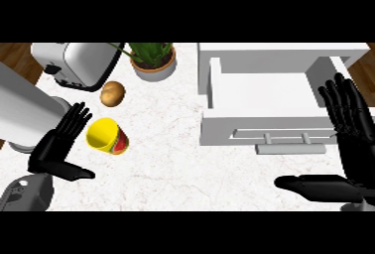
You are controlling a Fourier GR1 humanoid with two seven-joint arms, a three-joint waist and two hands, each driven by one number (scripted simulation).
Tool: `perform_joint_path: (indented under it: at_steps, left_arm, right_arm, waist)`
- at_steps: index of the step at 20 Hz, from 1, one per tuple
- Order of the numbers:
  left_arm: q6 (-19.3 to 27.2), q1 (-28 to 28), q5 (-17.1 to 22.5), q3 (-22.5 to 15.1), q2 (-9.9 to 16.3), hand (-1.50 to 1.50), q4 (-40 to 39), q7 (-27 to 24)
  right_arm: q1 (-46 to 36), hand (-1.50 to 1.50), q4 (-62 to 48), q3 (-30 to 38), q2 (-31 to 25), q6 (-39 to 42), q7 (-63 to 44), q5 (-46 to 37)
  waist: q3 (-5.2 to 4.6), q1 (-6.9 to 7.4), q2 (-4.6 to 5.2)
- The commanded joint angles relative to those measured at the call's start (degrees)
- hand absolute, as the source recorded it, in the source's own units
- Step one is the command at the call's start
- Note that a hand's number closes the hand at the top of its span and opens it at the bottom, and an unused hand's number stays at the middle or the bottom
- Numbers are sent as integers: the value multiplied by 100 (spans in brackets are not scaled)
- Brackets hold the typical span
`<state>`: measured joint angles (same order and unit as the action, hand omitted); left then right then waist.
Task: Pick up the cup, place it into the drawer and close the drawer
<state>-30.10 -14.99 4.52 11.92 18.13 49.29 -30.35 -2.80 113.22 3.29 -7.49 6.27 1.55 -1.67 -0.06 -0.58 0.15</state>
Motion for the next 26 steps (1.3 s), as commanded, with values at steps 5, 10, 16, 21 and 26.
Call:
perform_joint_path:
  at_steps: [5, 10, 16, 21, 26]
  left_arm:
    - [-126, -755, -513, 147, 348, -150, -2344, -1570]
    - [109, -1035, -717, 112, 256, -150, -3126, -2312]
    - [260, -1234, -788, 79, 162, -150, -3397, -2603]
    - [211, -1401, -847, 55, 219, -150, -3625, -2672]
    - [206, -1378, -919, -1, 118, -150, -3756, -2877]
  right_arm:
    - [487, -150, -123, 230, -66, 370, 492, 296]
    - [-212, -150, -69, 166, -57, 114, -51, 127]
    - [99, -150, 104, -71, 78, 110, -19, -29]
    - [-95, -150, 90, 13, 17, 184, -95, 120]
    - [-93, -150, -90, 86, -47, 289, 24, 182]
  waist:
    - [-3, -55, 16]
    - [-14, -75, 39]
    - [-20, -123, 50]
    - [-22, -144, 60]
    - [-25, -162, 72]
